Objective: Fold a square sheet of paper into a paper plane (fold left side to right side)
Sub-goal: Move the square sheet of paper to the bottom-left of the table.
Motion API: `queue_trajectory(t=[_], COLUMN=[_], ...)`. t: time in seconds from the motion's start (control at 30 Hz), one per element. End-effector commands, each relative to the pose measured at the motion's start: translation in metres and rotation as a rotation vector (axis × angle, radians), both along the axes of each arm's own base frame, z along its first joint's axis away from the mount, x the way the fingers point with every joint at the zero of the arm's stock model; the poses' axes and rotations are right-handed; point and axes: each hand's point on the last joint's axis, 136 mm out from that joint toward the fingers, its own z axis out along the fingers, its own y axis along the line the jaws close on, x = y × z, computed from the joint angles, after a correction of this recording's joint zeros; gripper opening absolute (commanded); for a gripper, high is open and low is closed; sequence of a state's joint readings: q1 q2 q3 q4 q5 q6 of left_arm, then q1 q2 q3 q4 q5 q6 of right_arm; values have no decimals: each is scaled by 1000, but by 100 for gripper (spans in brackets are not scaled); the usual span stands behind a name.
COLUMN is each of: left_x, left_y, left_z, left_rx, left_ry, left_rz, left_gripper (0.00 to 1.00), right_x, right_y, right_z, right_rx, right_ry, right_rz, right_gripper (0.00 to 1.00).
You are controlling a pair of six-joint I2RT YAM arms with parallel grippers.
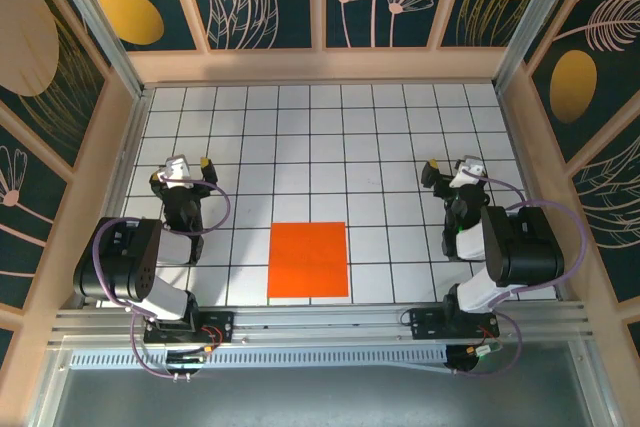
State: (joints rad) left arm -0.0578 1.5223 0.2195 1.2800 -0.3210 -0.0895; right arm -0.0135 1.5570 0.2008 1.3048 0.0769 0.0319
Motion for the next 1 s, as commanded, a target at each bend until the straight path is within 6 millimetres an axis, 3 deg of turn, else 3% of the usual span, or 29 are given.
queue_trajectory(t=[0.0, 0.97], left_x=[0, 0], left_y=[1, 0], left_z=[8, 12], left_rx=[-3, -1], left_ry=[-38, -48], left_rz=[-3, -10], left_gripper=[99, 99], right_x=[3, 3], right_y=[1, 0], right_z=[11, 12], right_rx=[-9, -8], right_ry=[-44, -48], right_rz=[6, 7], right_gripper=[99, 99])
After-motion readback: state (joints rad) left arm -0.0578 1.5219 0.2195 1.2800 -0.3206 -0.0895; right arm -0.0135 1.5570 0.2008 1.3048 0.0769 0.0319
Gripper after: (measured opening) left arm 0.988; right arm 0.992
